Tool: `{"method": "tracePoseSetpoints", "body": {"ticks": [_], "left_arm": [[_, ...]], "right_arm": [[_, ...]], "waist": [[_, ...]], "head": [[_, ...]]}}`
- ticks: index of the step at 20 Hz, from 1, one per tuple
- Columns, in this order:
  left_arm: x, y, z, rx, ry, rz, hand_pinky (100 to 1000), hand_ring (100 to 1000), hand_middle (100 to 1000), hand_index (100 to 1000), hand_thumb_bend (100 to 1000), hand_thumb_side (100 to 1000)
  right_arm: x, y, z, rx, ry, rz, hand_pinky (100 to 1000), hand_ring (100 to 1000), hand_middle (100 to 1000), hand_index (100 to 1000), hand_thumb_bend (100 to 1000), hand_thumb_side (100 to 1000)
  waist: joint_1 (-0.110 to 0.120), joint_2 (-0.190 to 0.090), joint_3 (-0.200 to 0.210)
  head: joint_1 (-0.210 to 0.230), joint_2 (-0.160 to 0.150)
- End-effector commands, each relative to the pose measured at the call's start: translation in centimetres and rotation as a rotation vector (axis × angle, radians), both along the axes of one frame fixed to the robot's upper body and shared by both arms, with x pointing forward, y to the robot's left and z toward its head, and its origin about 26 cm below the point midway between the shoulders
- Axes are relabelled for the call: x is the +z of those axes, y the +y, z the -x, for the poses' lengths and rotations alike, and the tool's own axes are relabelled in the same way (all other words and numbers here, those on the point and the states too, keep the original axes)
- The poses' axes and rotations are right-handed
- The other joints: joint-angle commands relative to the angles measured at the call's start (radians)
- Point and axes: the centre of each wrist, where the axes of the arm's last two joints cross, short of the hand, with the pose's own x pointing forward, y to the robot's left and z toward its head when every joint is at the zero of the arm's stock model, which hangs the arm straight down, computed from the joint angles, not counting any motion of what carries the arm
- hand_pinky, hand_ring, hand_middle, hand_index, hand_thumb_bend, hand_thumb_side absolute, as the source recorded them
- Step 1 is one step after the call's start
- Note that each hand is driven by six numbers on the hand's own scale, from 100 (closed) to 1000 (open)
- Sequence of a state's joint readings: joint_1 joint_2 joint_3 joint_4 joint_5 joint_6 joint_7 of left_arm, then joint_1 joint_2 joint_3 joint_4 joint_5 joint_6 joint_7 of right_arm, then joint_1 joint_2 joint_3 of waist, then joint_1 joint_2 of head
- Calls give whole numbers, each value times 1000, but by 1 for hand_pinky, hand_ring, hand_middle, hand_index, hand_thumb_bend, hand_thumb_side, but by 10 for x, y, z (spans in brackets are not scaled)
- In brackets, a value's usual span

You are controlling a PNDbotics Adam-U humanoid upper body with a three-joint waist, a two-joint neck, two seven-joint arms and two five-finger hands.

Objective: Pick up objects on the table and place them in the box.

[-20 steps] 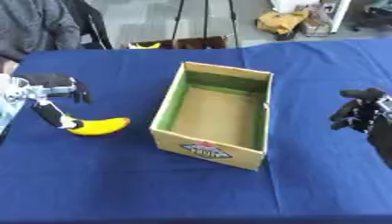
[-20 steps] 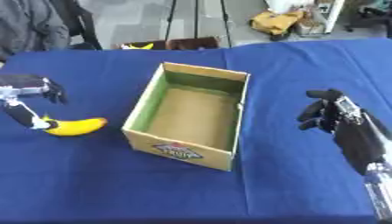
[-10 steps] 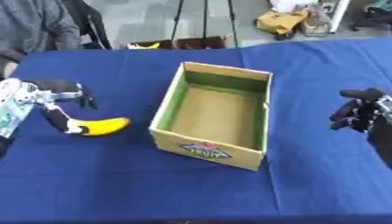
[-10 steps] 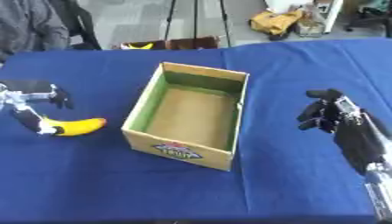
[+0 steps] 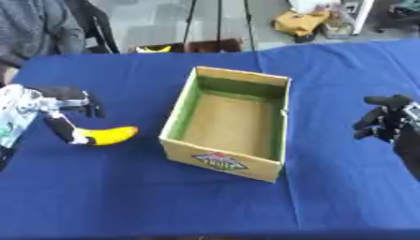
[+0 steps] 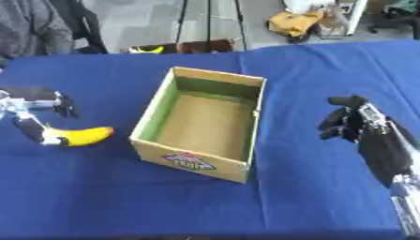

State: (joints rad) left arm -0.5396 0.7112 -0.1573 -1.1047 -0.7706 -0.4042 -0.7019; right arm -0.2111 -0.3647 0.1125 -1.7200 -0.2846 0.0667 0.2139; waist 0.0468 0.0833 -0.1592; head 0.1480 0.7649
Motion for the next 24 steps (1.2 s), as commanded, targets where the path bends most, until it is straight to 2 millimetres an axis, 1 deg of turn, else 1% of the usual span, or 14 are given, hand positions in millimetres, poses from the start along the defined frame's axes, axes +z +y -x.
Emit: {"method": "tracePoseSetpoints", "body": {"ticks": [1,17,20,22,24], "left_arm": [[10,3,-2,-143,101,-97,752,713,712,787,439,283],[-6,0,-3,-143,130,-103,745,698,690,773,414,282],[-7,0,-3,-145,133,-105,744,693,682,766,378,277],[-8,-1,-3,-151,132,-105,742,690,677,762,319,265],[-8,-1,-3,-157,132,-104,741,687,674,759,296,260]], "right_arm": [[8,0,-2,4,-26,10,578,609,525,807,100,841],[8,0,-2,5,-27,10,577,609,525,807,100,851],[8,0,-2,4,-28,10,577,609,525,807,100,849],[8,0,-2,4,-28,10,577,609,525,808,100,850],[8,0,-2,4,-27,10,577,609,525,808,100,850]], "waist": [[-1,-10,-1],[1,-4,-7],[0,-3,-7],[0,-3,-7],[1,-3,-7]], "head": [[2,5],[3,5],[3,5],[3,5],[2,5]]}}
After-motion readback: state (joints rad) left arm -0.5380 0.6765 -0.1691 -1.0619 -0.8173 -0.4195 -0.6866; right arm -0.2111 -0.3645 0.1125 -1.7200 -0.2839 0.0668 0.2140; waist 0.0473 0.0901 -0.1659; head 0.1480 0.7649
